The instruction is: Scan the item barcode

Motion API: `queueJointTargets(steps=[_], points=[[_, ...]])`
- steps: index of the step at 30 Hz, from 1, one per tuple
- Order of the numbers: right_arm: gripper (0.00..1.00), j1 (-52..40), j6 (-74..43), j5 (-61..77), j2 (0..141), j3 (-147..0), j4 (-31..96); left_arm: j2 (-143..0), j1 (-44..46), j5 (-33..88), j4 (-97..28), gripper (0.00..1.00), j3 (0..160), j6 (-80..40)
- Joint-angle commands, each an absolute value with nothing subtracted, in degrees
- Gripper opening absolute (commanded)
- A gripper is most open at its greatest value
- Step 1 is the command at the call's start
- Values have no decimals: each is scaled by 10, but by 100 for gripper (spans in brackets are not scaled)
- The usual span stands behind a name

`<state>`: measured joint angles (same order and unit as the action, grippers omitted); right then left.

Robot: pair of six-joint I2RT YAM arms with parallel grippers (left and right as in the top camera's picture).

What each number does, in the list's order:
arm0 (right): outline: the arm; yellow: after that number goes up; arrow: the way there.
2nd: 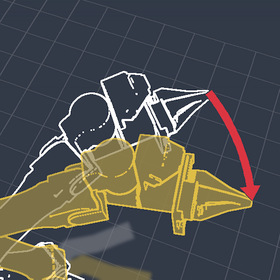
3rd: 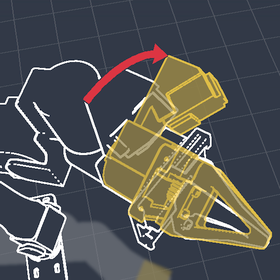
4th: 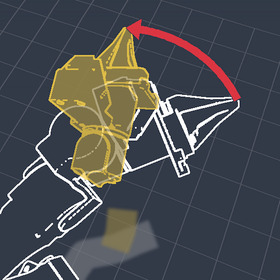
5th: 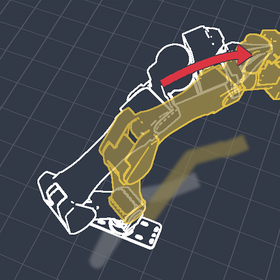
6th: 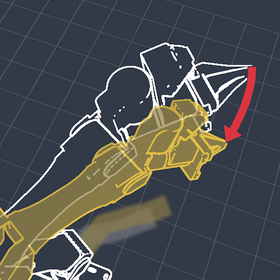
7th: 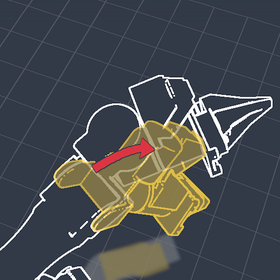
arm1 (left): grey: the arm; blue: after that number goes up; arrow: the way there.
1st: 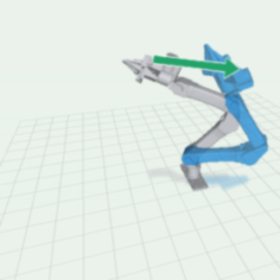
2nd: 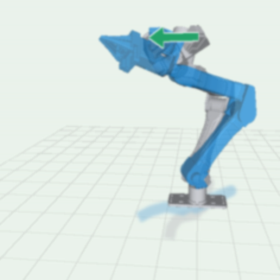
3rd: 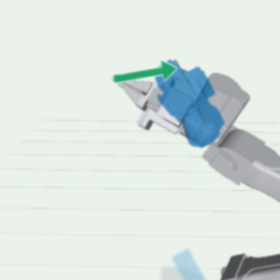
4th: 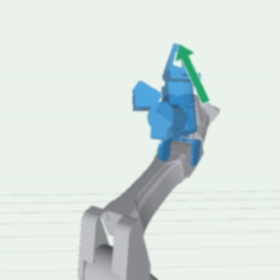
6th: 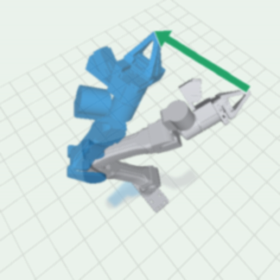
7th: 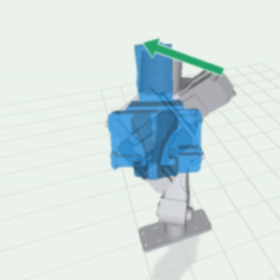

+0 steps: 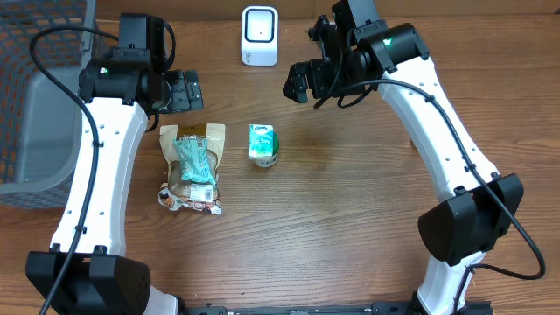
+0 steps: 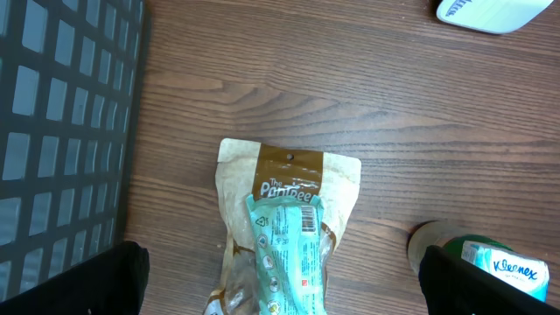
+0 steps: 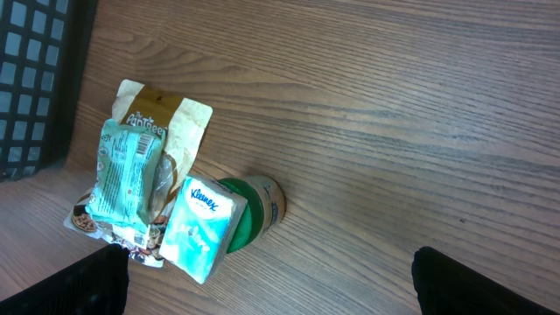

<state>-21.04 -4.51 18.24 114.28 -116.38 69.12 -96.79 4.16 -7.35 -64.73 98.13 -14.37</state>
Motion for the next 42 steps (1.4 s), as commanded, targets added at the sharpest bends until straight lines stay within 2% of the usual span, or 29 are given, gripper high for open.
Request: queueJointTargets(steps=[1,6,12,14,21,25,26,27,28,29,33,34,36,39,42], points=[[100,-208,-48,192,1131,-1174,688,-966,49,-79,-645,100,993,-133],[100,-209,-48,199,1131,-1174,676,-966,49,-79,-645,100,993,-133],[99,-210,-48,312,1133,-1173,705,-966,49,-79,-645,100,993,-133],[85,-214,-48,314,1138,-1172,724,-966,49,-79,-645,100,993,-133],[63,-245,-122,300,1148,-1099,697,-966,49,-79,-645,100,993,-133],[62,-262,-166,300,1149,-1046,647,-966,49,-79,-645,99,993,-133],[62,-264,-173,301,1149,-1036,635,-966,49,-79,-645,100,993,-133],[70,-267,-185,301,1149,-1026,622,-966,49,-79,-645,100,993,-133],[93,-269,-196,301,1149,-1020,613,-966,49,-79,-645,100,993,-133],[100,-271,-205,301,1149,-1015,605,-966,49,-79,-645,100,993,-133],[100,-272,-213,301,1149,-1001,594,-966,49,-79,-645,100,993,-133],[81,-272,-213,301,1149,-998,594,-966,49,-79,-645,100,993,-133],[60,-274,-213,301,1149,-994,594,-966,49,-79,-645,100,993,-133],[43,-282,-216,294,1149,-982,588,-966,49,-79,-645,100,993,-133],[43,-293,-255,242,1150,-972,585,-966,49,-79,-645,100,993,-133]])
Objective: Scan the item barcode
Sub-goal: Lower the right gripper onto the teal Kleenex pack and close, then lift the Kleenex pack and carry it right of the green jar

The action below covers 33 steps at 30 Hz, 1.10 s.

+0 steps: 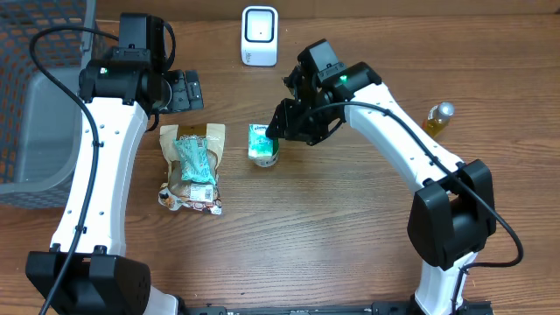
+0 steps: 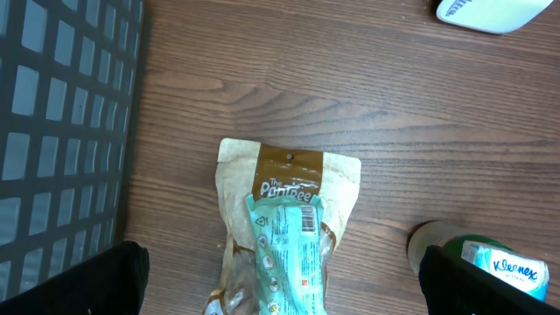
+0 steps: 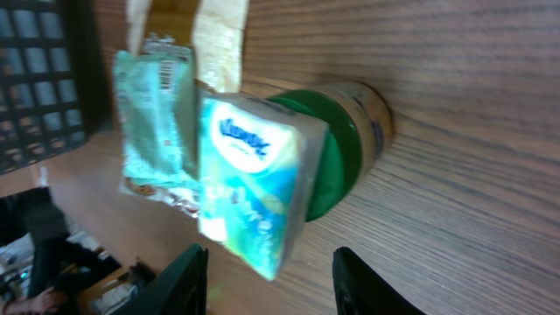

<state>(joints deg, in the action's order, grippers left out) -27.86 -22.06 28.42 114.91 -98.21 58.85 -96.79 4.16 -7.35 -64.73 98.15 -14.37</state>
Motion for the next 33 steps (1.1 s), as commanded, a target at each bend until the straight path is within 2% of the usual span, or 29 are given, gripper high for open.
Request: queueJointTargets(steps=[1,8,14,21,24,29,33], points=[[43,-298,-267,222,1150,-970,584,-966,49,-79,-645,100,993,-133],[43,-331,-289,200,1150,-968,546,-966,49,-79,-645,100,993,-133],[43,-353,-347,112,1150,-968,547,-966,49,-79,-645,100,993,-133],[42,-356,-347,111,1150,-967,543,-966,49,-79,-645,100,993,-133],[41,-356,-347,111,1151,-967,543,-966,49,-79,-645,100,993,-133],[33,-356,-348,112,1152,-957,532,-966,49,-79,-645,100,993,-133],[33,-356,-348,112,1152,-941,517,-966,49,-79,-645,100,993,-133]])
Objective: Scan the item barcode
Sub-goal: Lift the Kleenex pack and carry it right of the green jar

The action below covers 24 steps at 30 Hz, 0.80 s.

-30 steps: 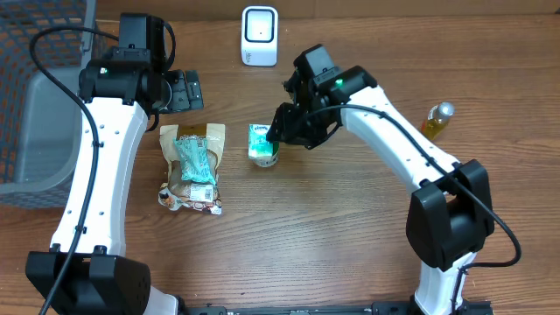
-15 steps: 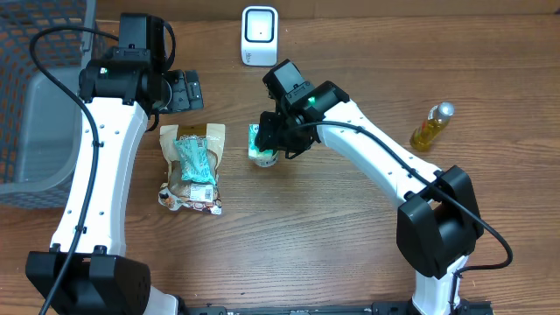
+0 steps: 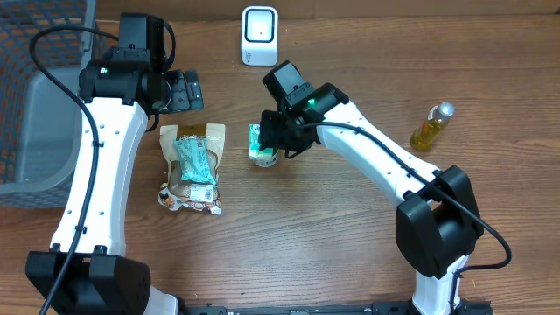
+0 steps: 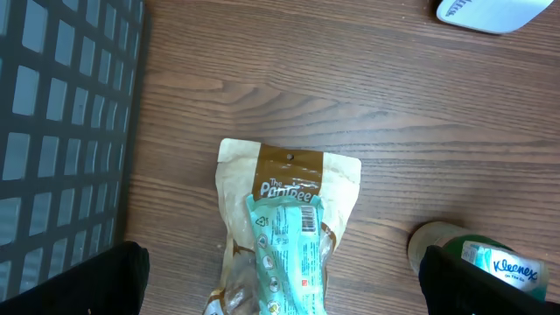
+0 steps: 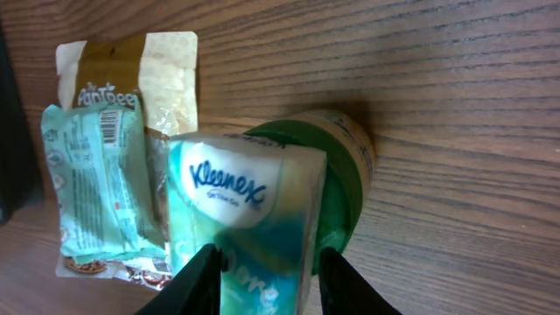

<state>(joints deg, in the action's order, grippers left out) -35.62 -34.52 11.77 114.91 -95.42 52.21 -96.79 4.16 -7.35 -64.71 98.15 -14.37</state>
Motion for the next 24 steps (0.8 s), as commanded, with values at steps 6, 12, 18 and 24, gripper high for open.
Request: queueJointTargets(steps=[6,12,18,24], points=[[4,-352,-347,134,1146,-950,526,-966,49,-79,-645,100,993,-133],[4,-312,-341,135,1105,-972,569,-966,49,-79,-645,100,993,-133],[4,-256,-309,120,1097,-967,629,-966,49,-79,-645,99,993,-133],[4,-243,-286,57,1106,-920,632,-966,49,-79,-645,100,993,-133]])
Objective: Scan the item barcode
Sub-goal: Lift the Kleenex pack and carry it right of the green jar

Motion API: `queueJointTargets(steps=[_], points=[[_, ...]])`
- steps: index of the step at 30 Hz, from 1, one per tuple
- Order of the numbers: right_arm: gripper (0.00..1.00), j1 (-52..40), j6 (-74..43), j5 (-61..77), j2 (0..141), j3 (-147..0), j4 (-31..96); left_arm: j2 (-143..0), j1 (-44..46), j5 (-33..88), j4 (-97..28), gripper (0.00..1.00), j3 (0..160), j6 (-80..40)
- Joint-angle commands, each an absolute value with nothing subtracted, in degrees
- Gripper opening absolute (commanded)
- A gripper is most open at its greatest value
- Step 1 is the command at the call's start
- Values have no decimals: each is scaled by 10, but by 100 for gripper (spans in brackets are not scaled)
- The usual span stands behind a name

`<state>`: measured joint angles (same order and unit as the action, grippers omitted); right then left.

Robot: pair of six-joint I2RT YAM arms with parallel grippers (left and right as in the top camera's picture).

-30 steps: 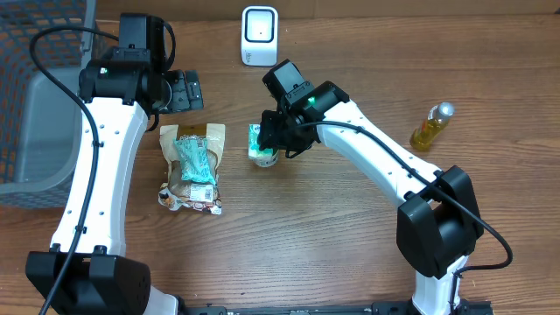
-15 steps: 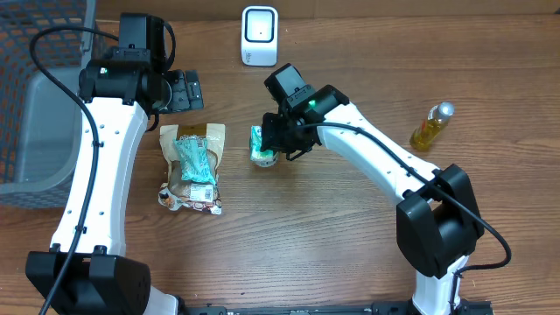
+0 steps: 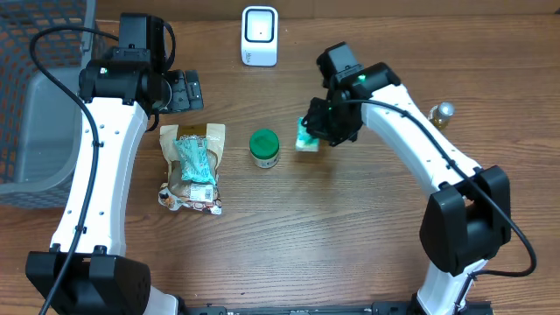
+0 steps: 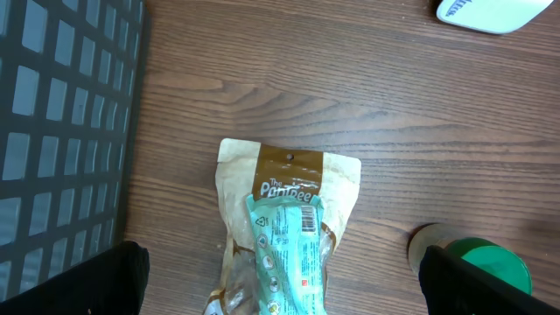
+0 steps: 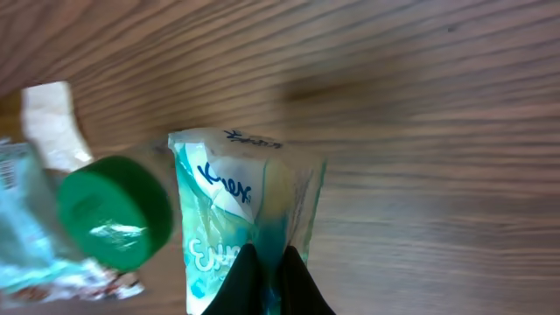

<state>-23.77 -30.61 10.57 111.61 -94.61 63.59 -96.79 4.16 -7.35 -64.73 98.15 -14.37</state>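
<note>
My right gripper (image 3: 325, 129) is shut on a teal Kleenex tissue pack (image 3: 306, 136), pinching it and holding it above the table to the right of the green-lidded jar (image 3: 263, 147). In the right wrist view the tissue pack (image 5: 238, 223) hangs between the fingertips (image 5: 296, 278), with the jar (image 5: 115, 210) at its left. The white barcode scanner (image 3: 260, 35) stands at the table's back edge. My left gripper (image 4: 280, 284) hovers open above the brown snack bag with a teal packet (image 4: 288, 229) on it.
A dark wire basket (image 3: 35, 83) sits at the far left. A yellow oil bottle (image 3: 437, 116) lies at the right, partly behind my right arm. The scanner's white base (image 4: 490, 12) shows at the top right of the left wrist view.
The right gripper, then around the tissue pack on the jar lid, is now shut on the pack and holds it to the right of the jar. The jar's green lid is bare. The left arm is still.
My right gripper first hung open near the scanner, with the tissue pack lying on the jar. It then stood beside the jar, then with its fingers around the pack. Now it holds the pack off the jar, to the right. The left arm never moved.
</note>
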Motion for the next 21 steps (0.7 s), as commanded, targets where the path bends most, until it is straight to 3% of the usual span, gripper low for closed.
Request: queueJointTargets(steps=[1,9,21], points=[[4,-243,-286,48,1107,-908,626,-966,49,-79,-645,100,993,-133],[4,-241,-286,18,1107,-801,515,-966,49,-79,-645,100,993,-133],[9,-241,-286,-51,1107,-791,513,-966,49,-79,-645,100,993,-133]])
